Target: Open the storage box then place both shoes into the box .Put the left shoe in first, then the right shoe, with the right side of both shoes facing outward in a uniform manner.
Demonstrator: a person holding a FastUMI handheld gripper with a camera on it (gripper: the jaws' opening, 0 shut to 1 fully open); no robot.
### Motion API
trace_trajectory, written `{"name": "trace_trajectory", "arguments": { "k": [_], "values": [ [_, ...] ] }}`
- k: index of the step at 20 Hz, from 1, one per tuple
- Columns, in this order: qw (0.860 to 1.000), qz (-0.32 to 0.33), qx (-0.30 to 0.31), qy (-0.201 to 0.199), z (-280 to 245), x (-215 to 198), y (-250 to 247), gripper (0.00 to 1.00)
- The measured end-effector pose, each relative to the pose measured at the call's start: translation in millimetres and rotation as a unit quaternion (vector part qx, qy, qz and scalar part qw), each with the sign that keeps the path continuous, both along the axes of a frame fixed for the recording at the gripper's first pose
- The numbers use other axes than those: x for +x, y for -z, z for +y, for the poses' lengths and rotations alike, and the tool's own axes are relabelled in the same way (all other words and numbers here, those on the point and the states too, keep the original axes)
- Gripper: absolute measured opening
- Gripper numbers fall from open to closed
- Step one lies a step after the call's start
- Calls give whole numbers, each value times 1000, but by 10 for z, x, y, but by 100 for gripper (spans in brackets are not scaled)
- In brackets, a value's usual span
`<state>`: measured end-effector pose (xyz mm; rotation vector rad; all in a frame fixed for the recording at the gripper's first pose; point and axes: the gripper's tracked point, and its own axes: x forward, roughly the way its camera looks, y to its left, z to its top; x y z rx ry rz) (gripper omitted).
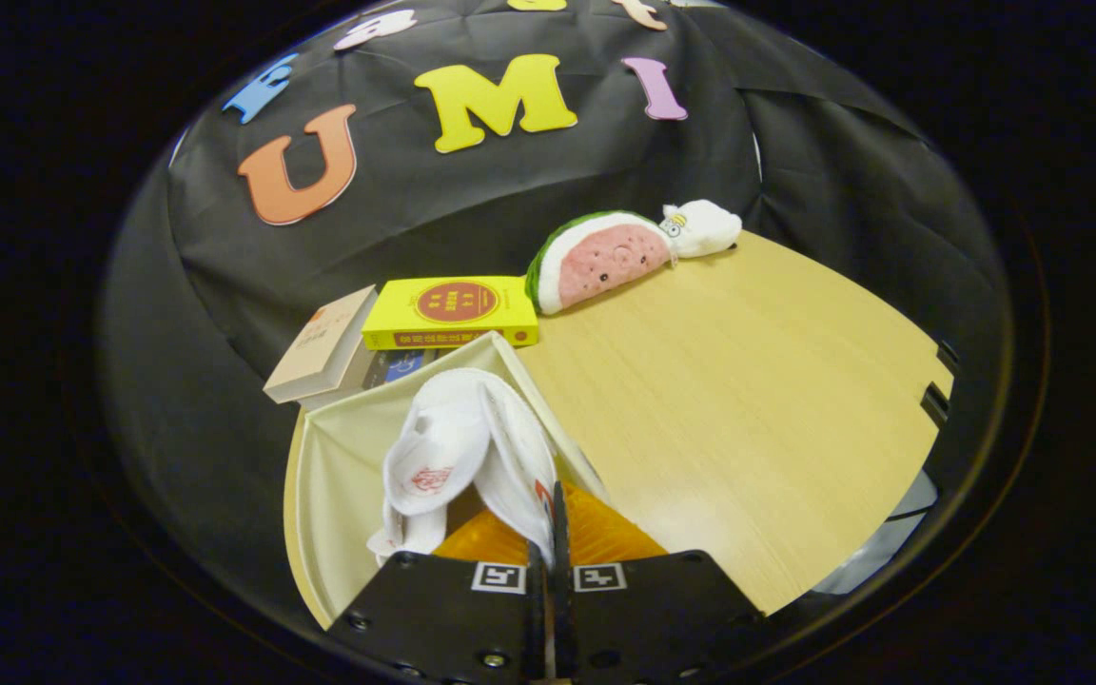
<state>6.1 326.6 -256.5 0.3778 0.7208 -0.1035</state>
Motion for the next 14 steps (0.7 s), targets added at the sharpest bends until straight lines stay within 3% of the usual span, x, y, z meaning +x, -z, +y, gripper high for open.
{"name": "trace_trajectory", "arguments": {
  "k": [1, 7, 14],
  "values": [
    [1000, 0, -1, -15, 93, -21, -8, 20],
    [990, -48, -63, -117, 254, -245, -252, 84],
    [975, -142, -103, -140, -344, -297, -1100, 96]
  ]
}}
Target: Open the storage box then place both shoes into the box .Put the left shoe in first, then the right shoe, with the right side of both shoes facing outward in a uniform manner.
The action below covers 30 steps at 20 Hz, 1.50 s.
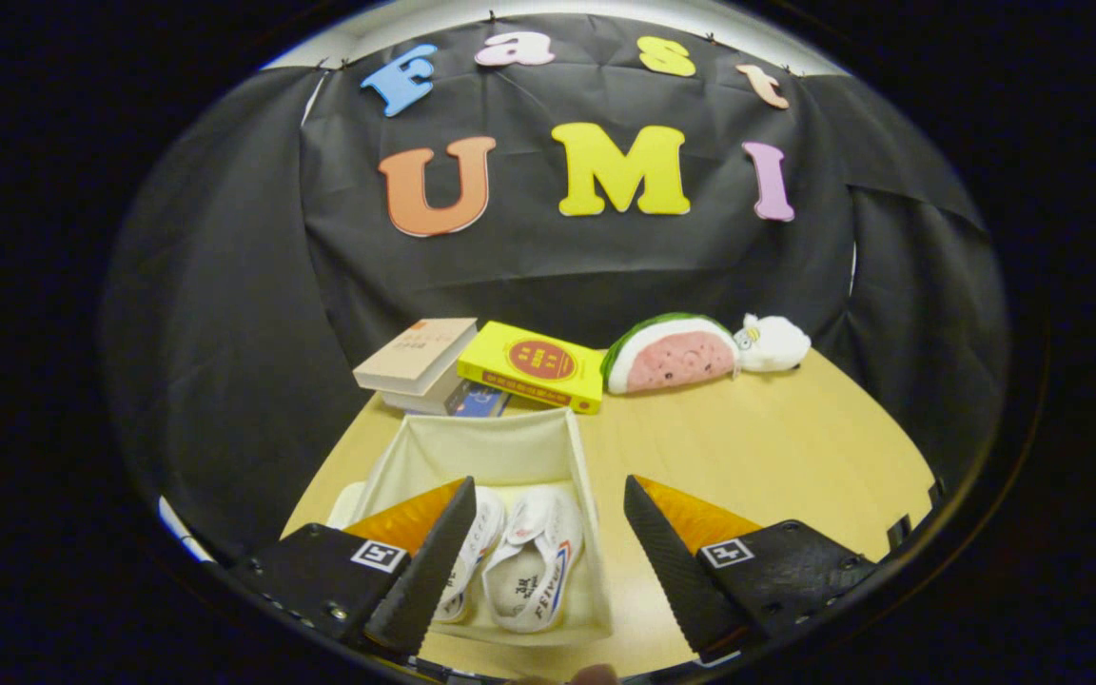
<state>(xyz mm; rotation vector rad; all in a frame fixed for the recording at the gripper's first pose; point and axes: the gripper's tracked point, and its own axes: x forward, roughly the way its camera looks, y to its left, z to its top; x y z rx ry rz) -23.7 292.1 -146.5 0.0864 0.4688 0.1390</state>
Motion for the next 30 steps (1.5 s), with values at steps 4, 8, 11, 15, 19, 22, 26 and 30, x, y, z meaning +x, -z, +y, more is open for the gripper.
{"name": "trace_trajectory", "arguments": {
  "k": [4, 8, 11, 15, 19, 22, 26, 30],
  "values": [
    [998, -58, -10, 10, -552, -65, -523, 96],
    [996, -91, -3, 26, -1098, -249, -914, 96],
    [993, -108, 6, 39, -1513, -374, -1112, 96],
    [992, -119, 17, 46, -1938, -481, -1232, 96],
    [991, -124, 19, 49, -2220, -565, -1255, 96],
    [991, -120, 28, 53, -2351, -564, -1248, 96],
    [990, -130, 29, 54, -2483, -546, -1346, 96],
    [988, -143, 29, 49, -2486, -550, -1452, 96]
  ]
}}
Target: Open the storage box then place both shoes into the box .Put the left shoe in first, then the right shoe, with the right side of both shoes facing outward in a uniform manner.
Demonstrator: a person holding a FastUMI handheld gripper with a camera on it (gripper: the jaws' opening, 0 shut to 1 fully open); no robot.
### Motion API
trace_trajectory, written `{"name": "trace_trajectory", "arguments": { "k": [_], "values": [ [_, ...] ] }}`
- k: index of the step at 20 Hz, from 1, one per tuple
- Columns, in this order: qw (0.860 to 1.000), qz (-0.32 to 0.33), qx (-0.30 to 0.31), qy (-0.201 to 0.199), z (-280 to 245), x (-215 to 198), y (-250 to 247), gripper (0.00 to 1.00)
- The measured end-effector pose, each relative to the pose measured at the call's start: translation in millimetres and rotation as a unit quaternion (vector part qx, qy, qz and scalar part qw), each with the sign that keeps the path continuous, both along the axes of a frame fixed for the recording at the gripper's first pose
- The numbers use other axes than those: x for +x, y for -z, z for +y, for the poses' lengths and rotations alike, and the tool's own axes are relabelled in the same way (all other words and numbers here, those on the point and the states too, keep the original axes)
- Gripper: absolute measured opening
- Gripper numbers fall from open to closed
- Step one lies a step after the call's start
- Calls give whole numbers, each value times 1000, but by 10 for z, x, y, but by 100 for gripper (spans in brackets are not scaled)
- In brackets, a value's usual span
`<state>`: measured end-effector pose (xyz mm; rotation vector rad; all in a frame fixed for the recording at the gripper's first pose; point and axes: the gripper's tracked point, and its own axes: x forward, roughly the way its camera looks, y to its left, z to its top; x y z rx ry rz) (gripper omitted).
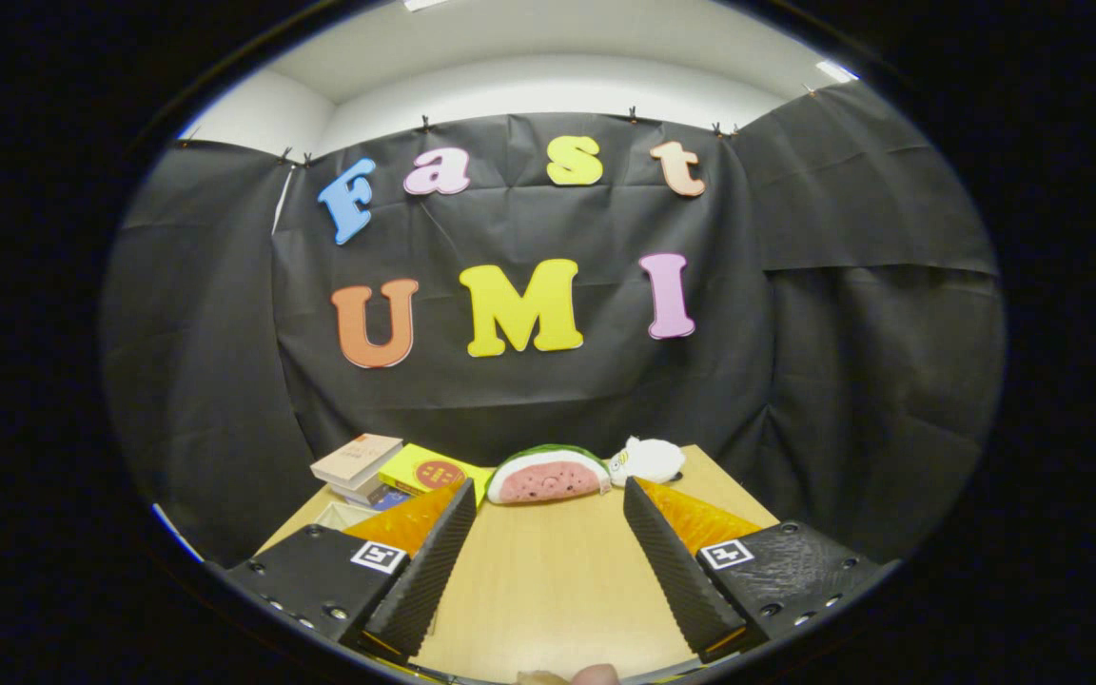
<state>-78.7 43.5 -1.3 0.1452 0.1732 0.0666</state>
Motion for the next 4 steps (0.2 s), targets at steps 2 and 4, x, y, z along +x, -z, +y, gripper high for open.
{"name": "trace_trajectory", "arguments": {
  "k": [2, 4],
  "values": [
    [1000, -6, -1, -4, 11, 11, -36, 96],
    [1000, -9, 0, -9, 38, 38, -51, 96]
  ]
}}
